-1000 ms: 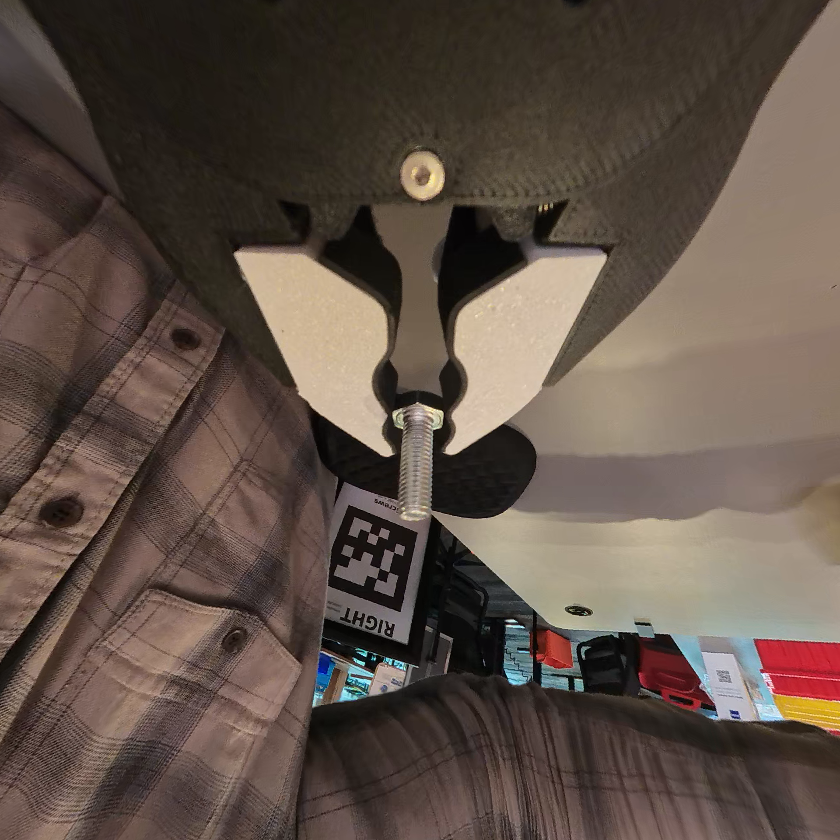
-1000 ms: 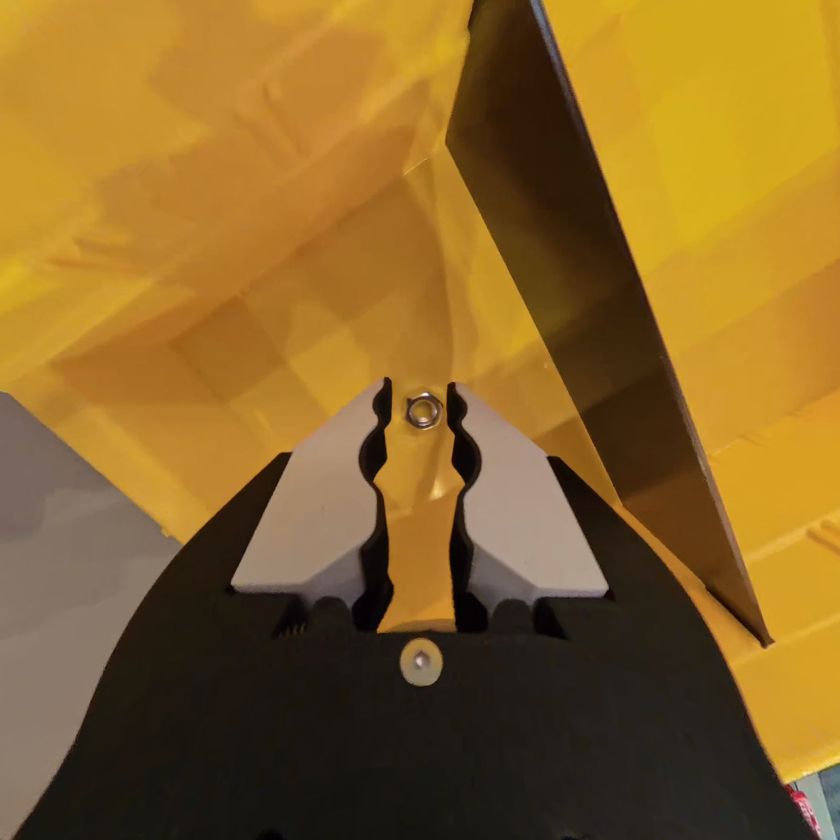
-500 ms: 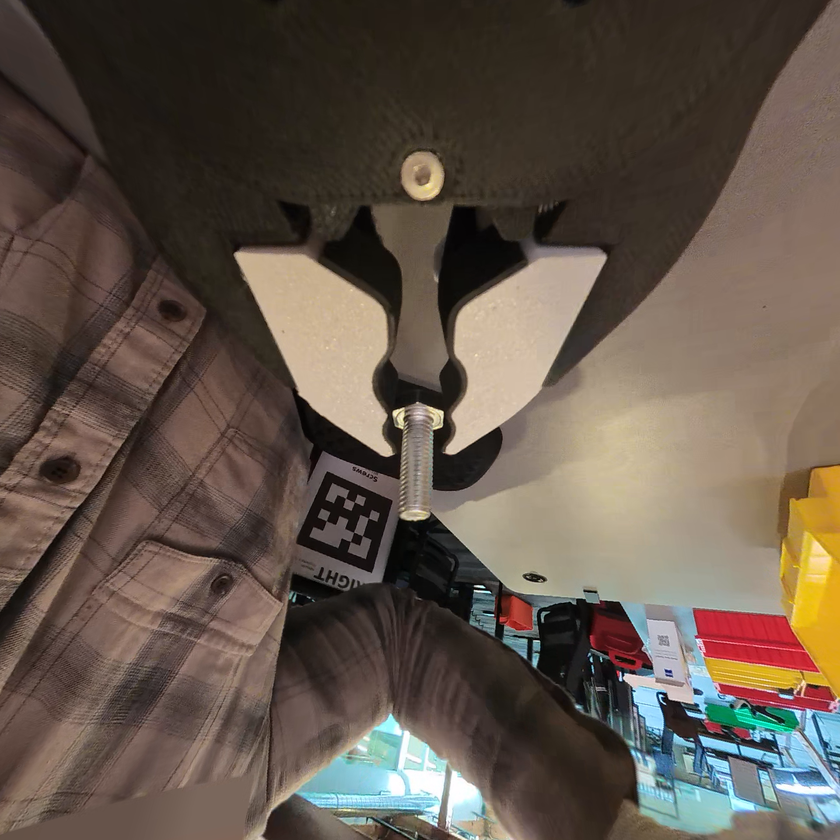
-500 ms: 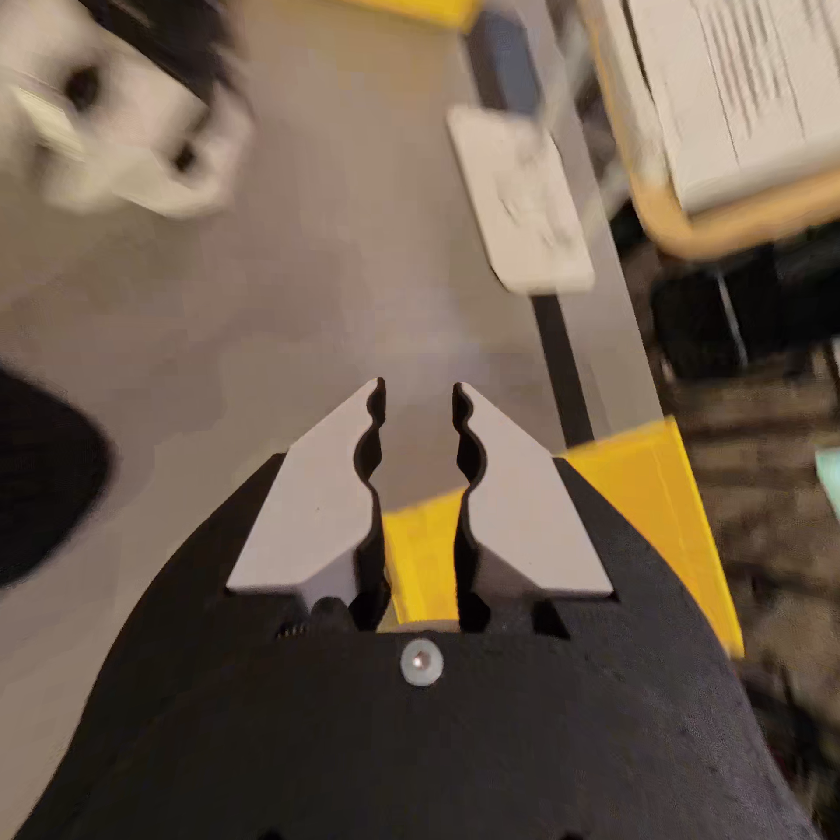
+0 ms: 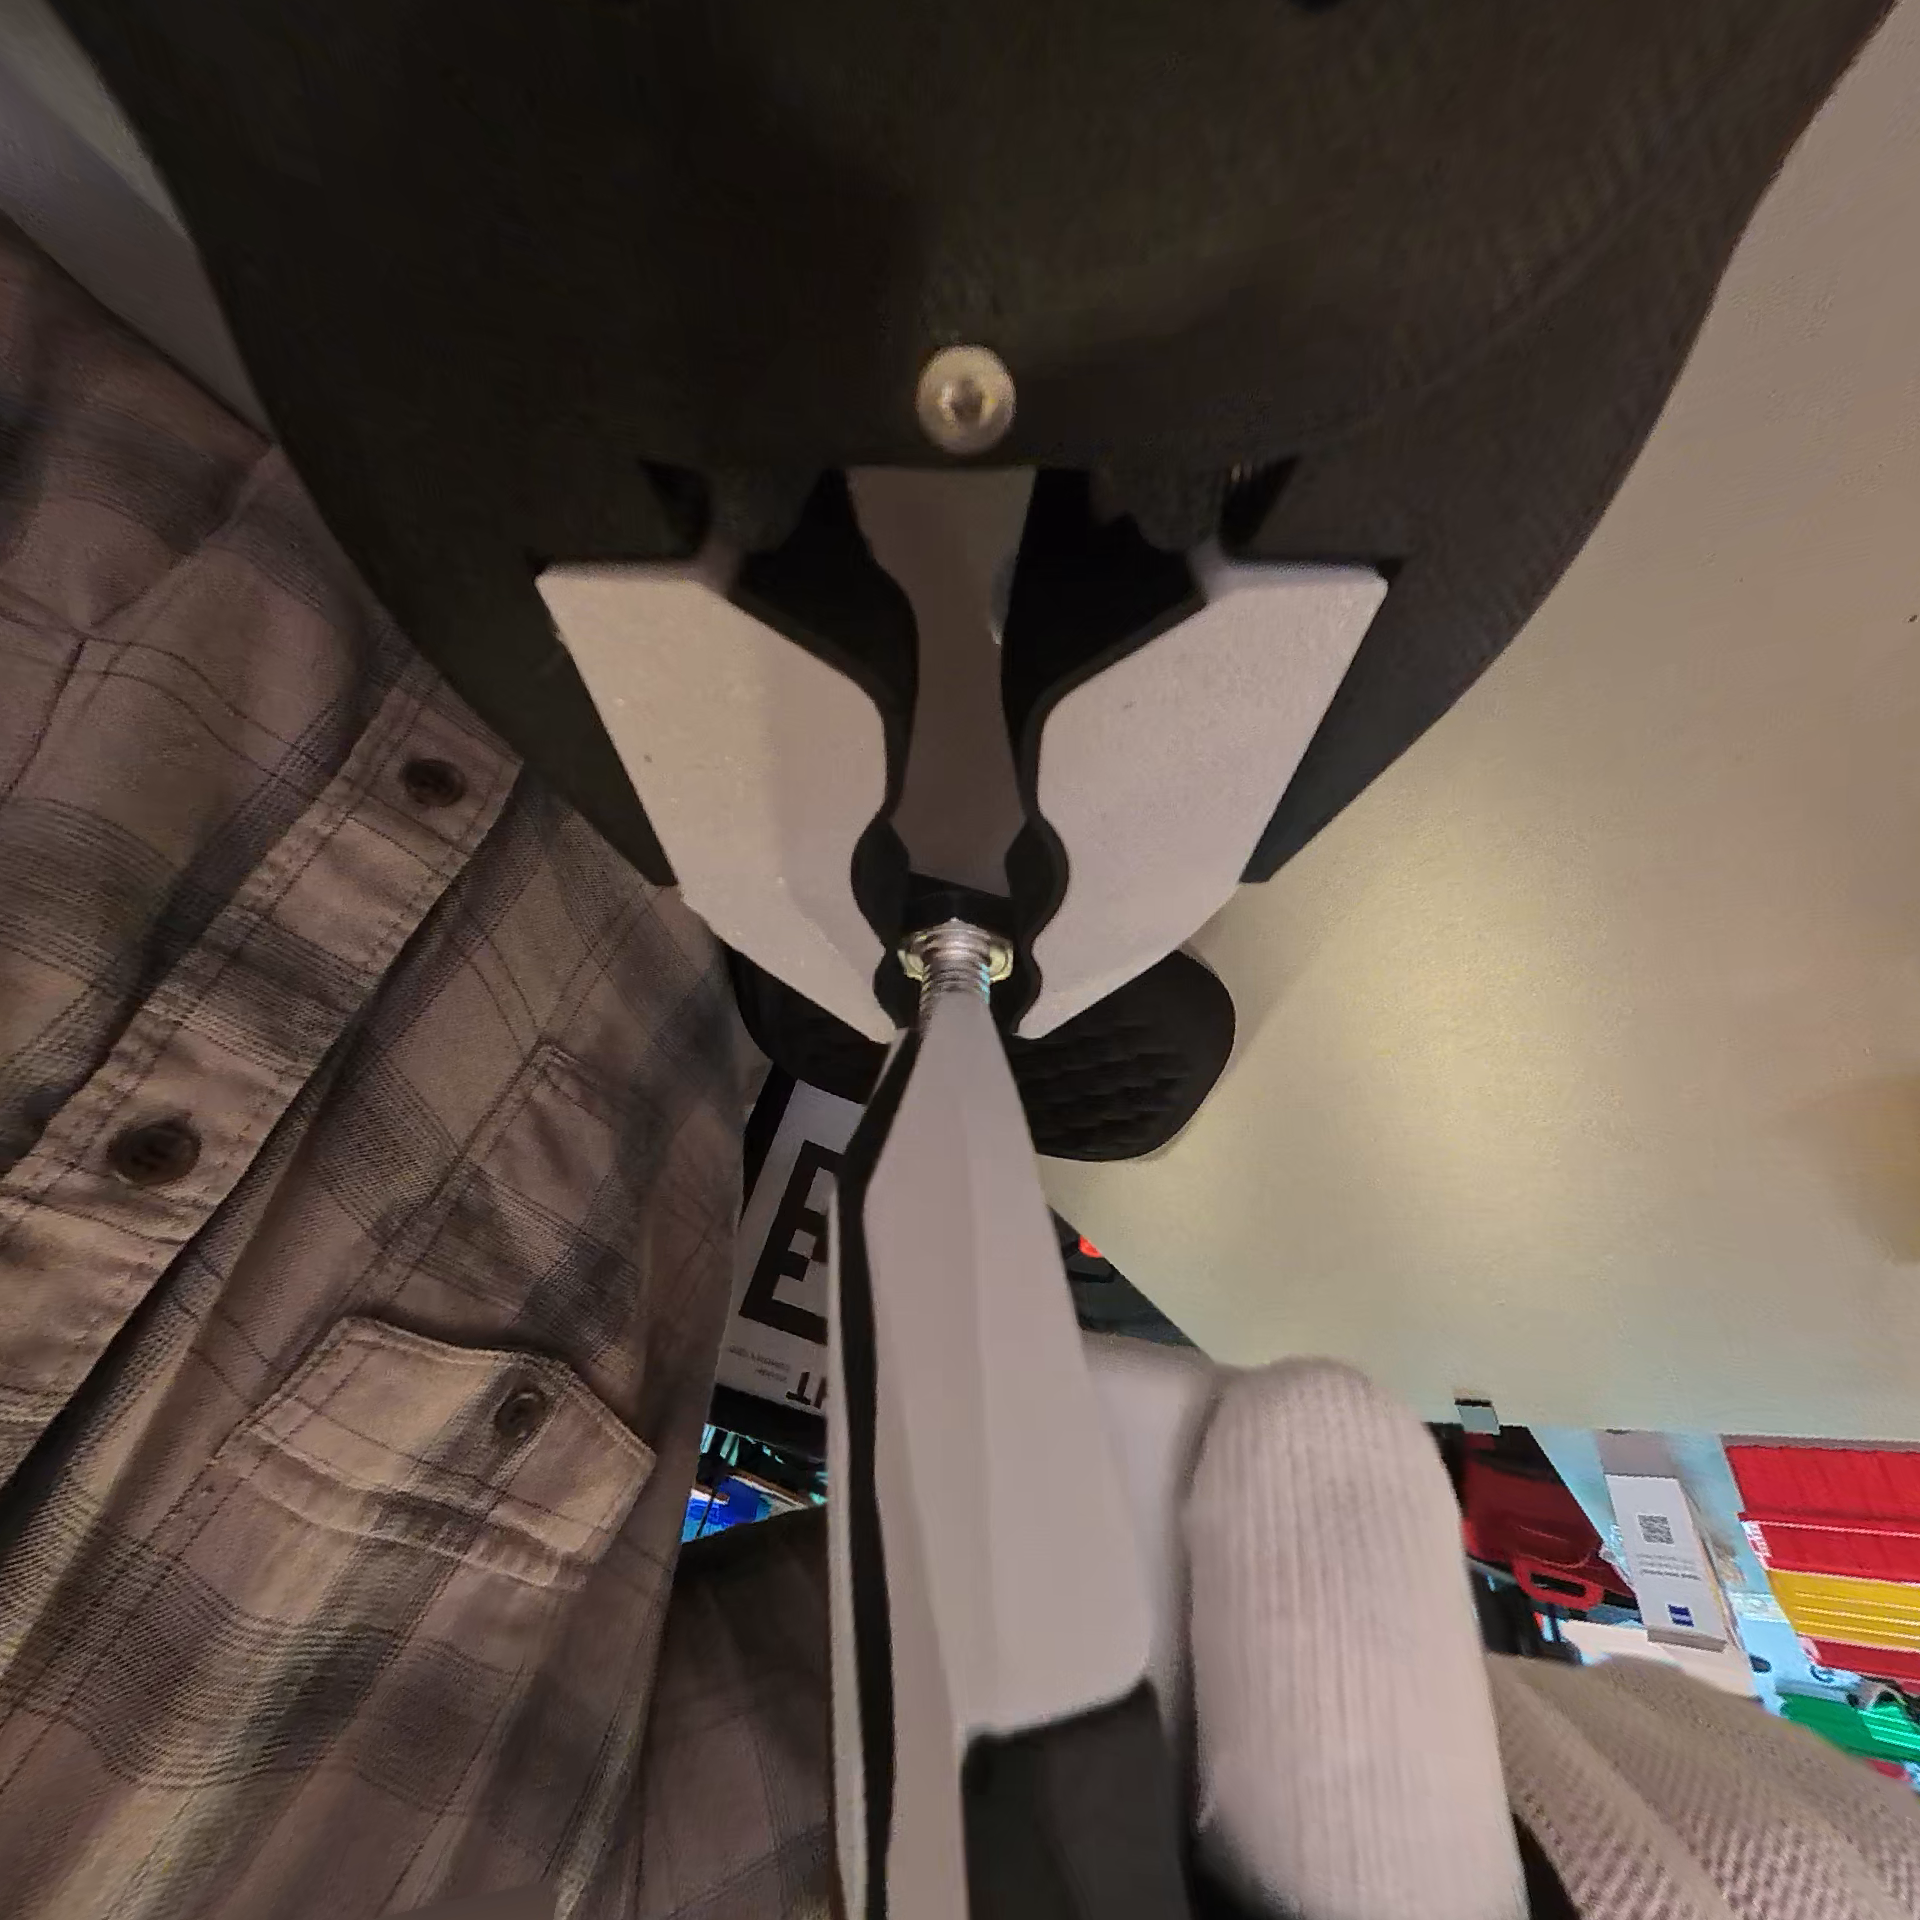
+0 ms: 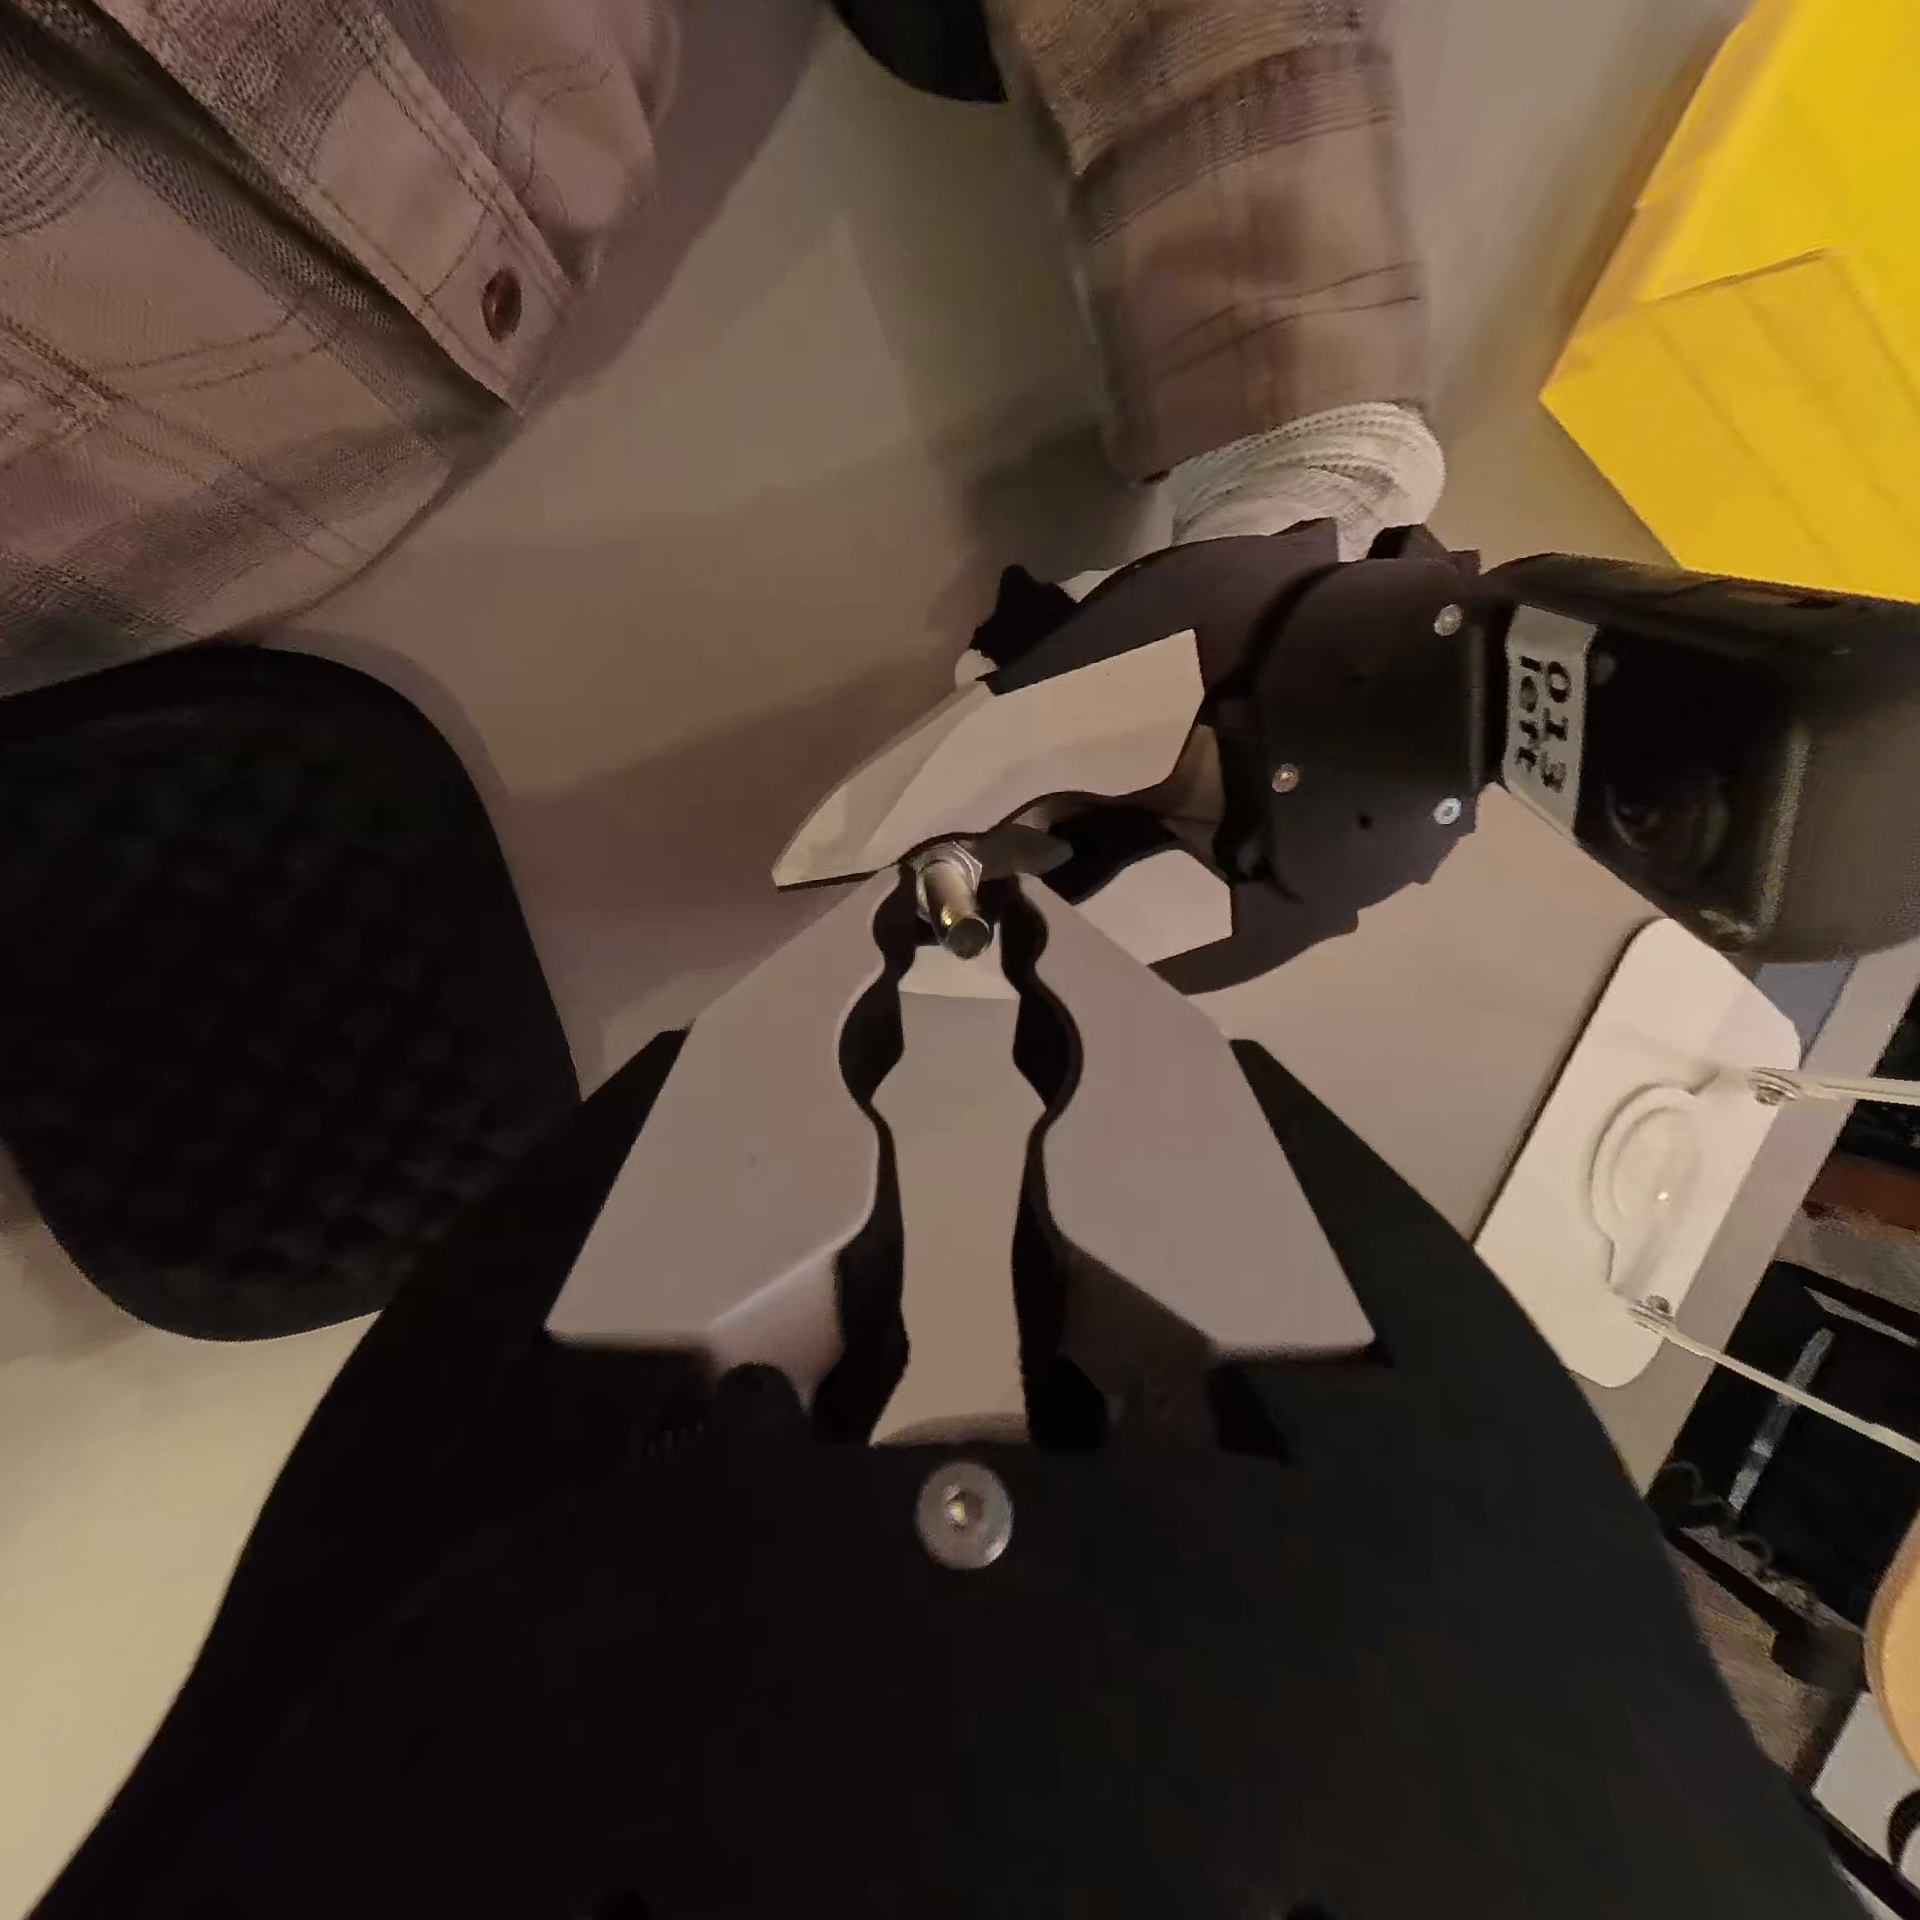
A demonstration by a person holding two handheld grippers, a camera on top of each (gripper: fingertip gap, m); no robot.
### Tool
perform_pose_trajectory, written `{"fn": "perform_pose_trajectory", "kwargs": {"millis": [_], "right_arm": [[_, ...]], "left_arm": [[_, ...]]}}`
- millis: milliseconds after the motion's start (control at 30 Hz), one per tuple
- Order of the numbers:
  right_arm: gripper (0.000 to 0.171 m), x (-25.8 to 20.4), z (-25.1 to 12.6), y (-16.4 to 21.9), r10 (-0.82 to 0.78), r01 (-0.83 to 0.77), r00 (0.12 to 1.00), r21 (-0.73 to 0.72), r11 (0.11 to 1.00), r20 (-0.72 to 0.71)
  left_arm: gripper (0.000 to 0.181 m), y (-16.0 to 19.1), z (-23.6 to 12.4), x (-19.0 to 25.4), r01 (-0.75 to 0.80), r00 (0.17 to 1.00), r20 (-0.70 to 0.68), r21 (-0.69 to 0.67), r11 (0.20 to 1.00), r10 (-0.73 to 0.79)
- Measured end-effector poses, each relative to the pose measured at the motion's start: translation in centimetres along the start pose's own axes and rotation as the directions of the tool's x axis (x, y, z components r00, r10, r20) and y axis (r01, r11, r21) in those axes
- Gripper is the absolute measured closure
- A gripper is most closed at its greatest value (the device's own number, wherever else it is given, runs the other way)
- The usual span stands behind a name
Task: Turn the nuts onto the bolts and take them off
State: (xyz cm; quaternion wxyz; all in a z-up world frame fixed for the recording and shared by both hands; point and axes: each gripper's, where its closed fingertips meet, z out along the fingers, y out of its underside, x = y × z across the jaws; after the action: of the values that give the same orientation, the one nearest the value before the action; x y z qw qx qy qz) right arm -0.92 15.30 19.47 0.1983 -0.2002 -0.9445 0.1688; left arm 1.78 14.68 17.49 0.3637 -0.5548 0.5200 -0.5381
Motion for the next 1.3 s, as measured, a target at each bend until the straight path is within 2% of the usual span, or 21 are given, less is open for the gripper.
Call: {"fn": "perform_pose_trajectory", "kwargs": {"millis": [167, 333, 500, 600, 700, 733, 833, 900, 1033, 1100, 1300], "right_arm": [[0.163, -0.4, 0.3, -0.1, -0.003, 0.003, 0.999, 0.001, 1.000, 0.048], [0.163, -0.2, -0.2, 0.0, 0.004, -0.004, 0.999, 0.019, 1.000, 0.038], [0.163, 1.2, -2.8, 0.3, 0.046, -0.043, 0.998, 0.070, 0.997, -0.041], [0.164, 3.7, -6.2, 2.8, 0.100, -0.093, 0.983, 0.053, 0.994, -0.153], [0.163, 7.6, -11.0, 9.1, 0.209, -0.224, 0.929, -0.013, 0.975, -0.307], [0.163, 8.9, -12.5, 11.9, 0.255, -0.286, 0.901, -0.038, 0.958, -0.351], [0.163, 12.1, -15.8, 21.3, 0.401, -0.493, 0.794, -0.098, 0.864, -0.458], [0.163, 13.4, -16.4, 27.3, 0.497, -0.616, 0.719, -0.113, 0.780, -0.486], [0.163, 13.9, -14.7, 37.6, 0.609, -0.770, 0.607, -0.188, 0.610, -0.510], [0.164, 13.5, -12.9, 41.0, 0.651, -0.808, 0.578, -0.228, 0.544, -0.492], [0.164, 13.3, -7.9, 46.2, 0.745, -0.860, 0.511, -0.251, 0.445, -0.429]], "left_arm": [[0.167, 0.3, 0.0, 0.1, -0.009, 1.000, -0.002, -0.019, 1.000, 0.009], [0.167, -0.3, 0.0, -0.1, -0.003, 1.000, 0.017, 0.005, 1.000, 0.003], [0.127, -2.4, -1.2, -2.8, 0.013, 0.982, 0.184, 0.098, 0.995, -0.031], [0.126, -2.8, -2.8, -5.3, 0.019, 0.945, 0.319, 0.153, 0.988, -0.067], [0.160, -1.8, -4.3, -7.8, 0.003, 0.885, 0.462, 0.125, 0.992, -0.061], [0.178, -1.5, -4.5, -8.0, -0.007, 0.877, 0.478, 0.115, 0.993, -0.049], [0.181, -0.9, -4.7, -9.0, -0.013, 0.844, 0.536, 0.078, 0.997, -0.031], [0.181, -0.6, -4.7, -9.5, -0.016, 0.824, 0.566, 0.058, 0.998, -0.020], [0.180, 0.4, -4.8, -10.1, -0.007, 0.804, 0.595, 0.006, 1.000, 0.002], [0.180, 0.5, -4.8, -10.1, 0.001, 0.803, 0.596, 0.002, 1.000, -0.002], [0.179, 0.7, -4.8, -10.2, 0.008, 0.804, 0.594, -0.009, 1.000, -0.001]]}}
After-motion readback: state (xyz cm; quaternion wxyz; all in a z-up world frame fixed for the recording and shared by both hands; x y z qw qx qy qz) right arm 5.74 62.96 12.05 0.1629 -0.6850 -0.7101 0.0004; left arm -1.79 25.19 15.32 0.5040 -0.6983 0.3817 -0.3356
